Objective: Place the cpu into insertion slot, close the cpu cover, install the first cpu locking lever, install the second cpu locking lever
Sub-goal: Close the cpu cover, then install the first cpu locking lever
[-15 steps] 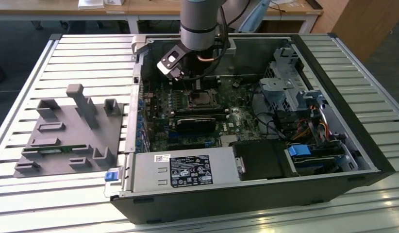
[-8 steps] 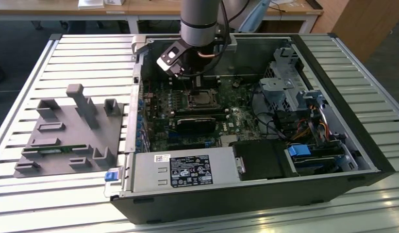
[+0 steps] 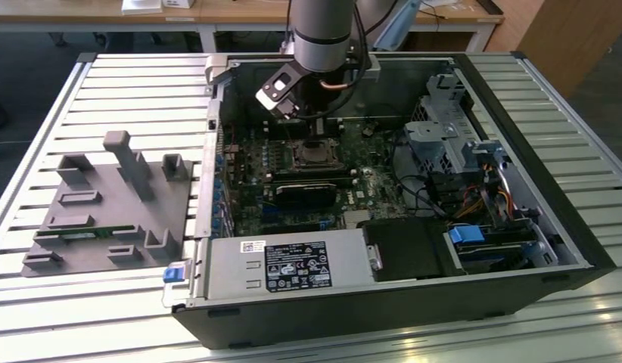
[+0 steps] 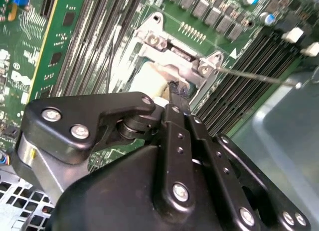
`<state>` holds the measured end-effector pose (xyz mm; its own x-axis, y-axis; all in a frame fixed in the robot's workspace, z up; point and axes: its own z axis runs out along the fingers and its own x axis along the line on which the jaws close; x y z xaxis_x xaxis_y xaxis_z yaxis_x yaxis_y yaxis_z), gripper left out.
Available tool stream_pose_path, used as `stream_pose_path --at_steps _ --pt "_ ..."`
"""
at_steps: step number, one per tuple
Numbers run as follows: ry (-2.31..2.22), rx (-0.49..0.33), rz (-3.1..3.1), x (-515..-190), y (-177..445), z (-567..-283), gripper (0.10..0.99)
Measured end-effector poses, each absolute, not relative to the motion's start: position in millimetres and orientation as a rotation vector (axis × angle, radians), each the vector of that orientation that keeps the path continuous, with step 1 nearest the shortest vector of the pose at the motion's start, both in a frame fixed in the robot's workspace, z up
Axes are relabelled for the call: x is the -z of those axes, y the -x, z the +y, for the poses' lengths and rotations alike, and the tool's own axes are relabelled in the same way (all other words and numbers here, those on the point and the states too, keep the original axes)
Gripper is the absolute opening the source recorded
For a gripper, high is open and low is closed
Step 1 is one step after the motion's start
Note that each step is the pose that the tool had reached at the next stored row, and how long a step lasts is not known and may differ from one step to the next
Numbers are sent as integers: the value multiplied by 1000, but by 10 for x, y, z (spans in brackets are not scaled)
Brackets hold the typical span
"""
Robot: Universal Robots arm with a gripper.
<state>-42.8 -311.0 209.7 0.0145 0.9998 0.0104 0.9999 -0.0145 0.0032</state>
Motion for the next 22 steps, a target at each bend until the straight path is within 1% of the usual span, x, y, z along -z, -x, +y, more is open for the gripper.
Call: stream_pose_path --at_steps 15,22 --pt "2234 15 -2202 -2101 359 -3109 106" --pt "2234 15 -2202 -2191 359 -3110 106"
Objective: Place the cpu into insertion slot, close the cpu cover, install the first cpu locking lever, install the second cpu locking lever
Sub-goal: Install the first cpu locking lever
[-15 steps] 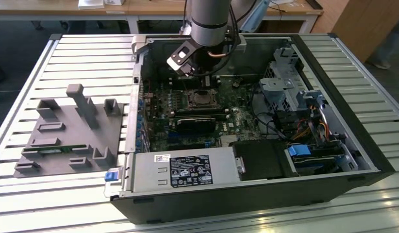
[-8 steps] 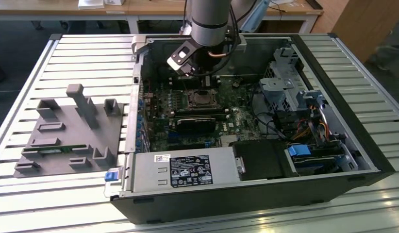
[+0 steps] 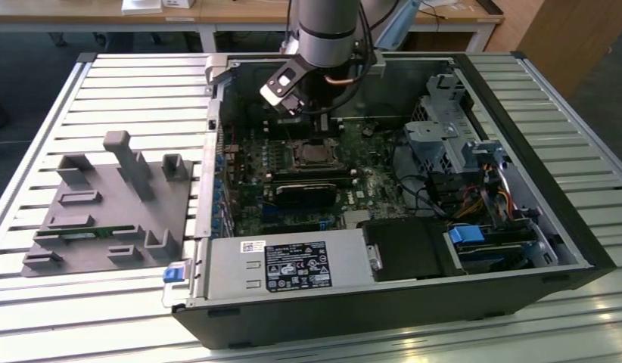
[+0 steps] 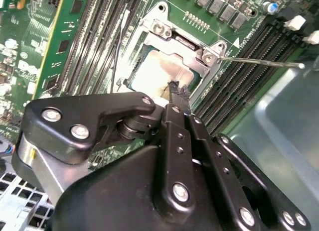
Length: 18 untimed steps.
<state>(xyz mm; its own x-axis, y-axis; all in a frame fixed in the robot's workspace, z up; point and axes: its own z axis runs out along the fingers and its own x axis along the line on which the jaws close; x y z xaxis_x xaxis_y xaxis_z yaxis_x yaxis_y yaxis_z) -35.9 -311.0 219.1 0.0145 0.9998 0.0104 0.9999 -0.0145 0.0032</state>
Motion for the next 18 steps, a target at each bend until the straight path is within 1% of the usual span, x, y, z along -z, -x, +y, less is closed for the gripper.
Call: stream_pose_path --at_steps 5,13,18 --pt "2234 15 -2202 -2354 359 -3110 106" --pt "2234 16 -2202 -2709 359 -3110 106" --pt "2193 16 -2243 -2734 360 -3110 106"
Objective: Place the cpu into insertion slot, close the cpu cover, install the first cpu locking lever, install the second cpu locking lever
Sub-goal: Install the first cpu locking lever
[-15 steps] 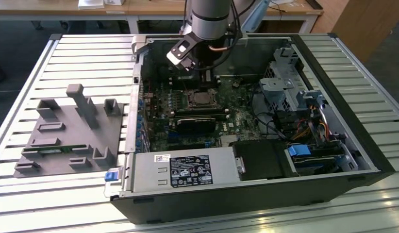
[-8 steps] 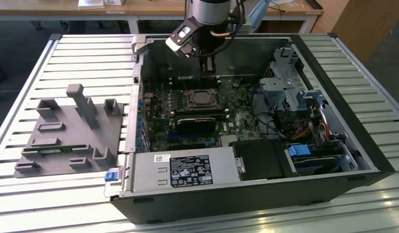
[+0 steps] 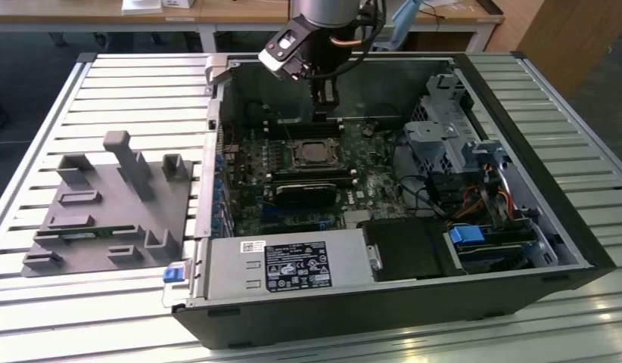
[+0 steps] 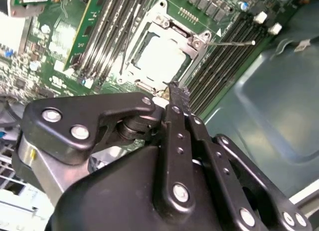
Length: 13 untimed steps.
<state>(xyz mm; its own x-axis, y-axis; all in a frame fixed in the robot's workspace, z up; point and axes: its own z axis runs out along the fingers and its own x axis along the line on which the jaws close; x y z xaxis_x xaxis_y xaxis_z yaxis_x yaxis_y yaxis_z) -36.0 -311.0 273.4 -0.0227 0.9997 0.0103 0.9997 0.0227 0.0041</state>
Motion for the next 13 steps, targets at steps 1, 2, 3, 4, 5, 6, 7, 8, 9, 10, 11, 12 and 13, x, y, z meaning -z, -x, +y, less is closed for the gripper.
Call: stream_pose_path --at_steps 1,2,3,4,5,6,7,8,9,10,11,12,13 --pt "2173 16 -2263 -2733 360 -3110 106" --pt "2152 16 -2282 -2732 360 -3110 106" --pt "2131 16 -2302 -2732 360 -3110 106" --pt "2111 16 -2320 -2731 360 -3110 106" --pt "2089 16 -2340 -2731 360 -3110 106" --pt "2068 15 -2358 -2730 360 -3110 106" --pt "2046 15 -2377 -2730 360 -3110 106" --pt "2024 15 -2396 -2730 360 -3110 106" --pt "2003 15 -2414 -2729 360 -3110 106" --pt "1980 15 -2432 -2729 360 -3110 106" --pt "1959 15 -2449 -2729 360 -3110 106" --pt "1937 15 -2466 -2729 360 -3110 106" --pt "1915 15 -2483 -2729 360 -3110 106"
